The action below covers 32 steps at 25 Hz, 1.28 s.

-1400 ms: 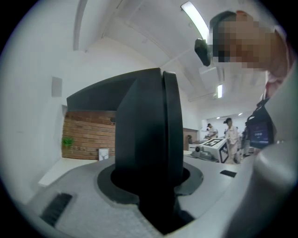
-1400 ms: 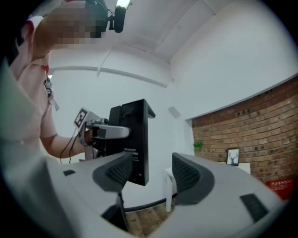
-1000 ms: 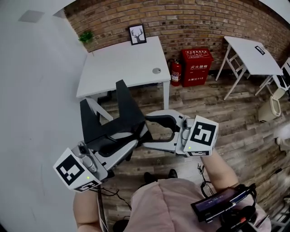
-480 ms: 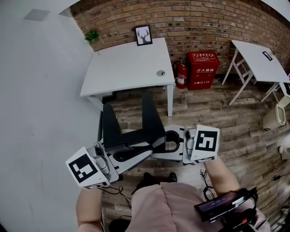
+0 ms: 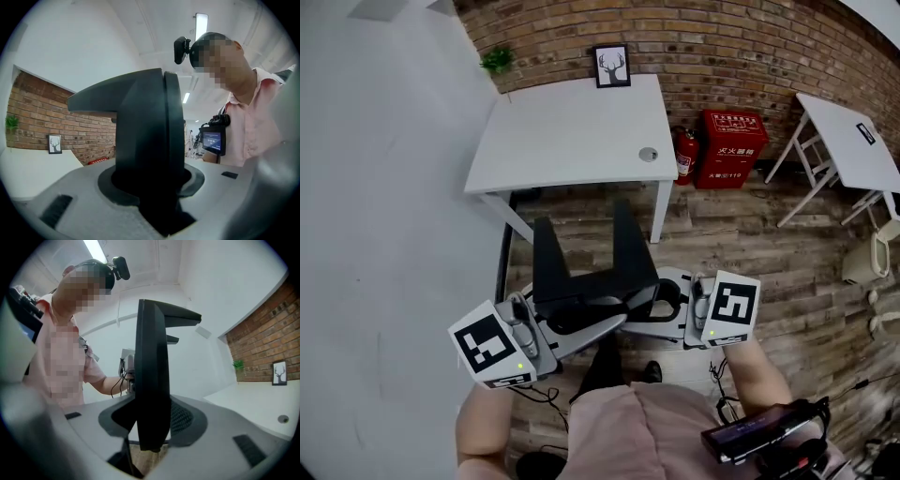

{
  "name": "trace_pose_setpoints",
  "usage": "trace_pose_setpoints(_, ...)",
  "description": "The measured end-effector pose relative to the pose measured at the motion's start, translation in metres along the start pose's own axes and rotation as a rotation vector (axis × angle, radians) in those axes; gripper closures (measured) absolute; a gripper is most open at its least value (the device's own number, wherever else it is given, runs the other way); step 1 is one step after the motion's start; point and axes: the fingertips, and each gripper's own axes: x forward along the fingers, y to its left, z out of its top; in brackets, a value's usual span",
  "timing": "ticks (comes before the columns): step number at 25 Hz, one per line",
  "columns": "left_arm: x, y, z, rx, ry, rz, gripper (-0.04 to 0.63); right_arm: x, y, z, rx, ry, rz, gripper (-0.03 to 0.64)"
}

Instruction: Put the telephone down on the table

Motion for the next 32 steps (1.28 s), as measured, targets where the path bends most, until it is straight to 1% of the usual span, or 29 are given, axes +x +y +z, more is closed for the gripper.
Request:
trace_pose_setpoints(4, -0.021, 0.059, -0.005, -0.03, -0.013, -0.021, 0.43, 0.034, -0.051, -0.001, 0.027, 0.011, -0.022, 0.443)
trace_pose_setpoints(9, -0.045, 0.122, -0.012, -0.045, -0.016, -0.047, 0.43, 0.074, -0.106, -0.003, 0.043, 0.013, -0.048, 0.443)
trace_pose_setpoints(16, -0.073, 0.191, 0.003, -0.035, -0.025, -0.092, 0.43, 0.115, -0.167, 0.017, 0.022, 0.018, -0.097, 0.445)
trace_pose_setpoints(20, -0.081, 0.218, 0.013, -0.033, -0.032, -0.115, 0.43, 0.127, -0.191, 0.029, 0.013, 0.012, -0.13, 0.445)
trace_pose_setpoints(26, -0.08, 0.238, 0.013, -0.037, -0.028, -0.156, 0.43, 0.133, -0.212, 0.029, 0.022, 0.017, -0.162, 0.445)
trace_pose_setpoints(32, -0.068, 0.259, -0.004, -0.073, -0.018, -0.169, 0.43, 0.131, -0.231, 0.016, 0.09, 0.01, -0.175, 0.445)
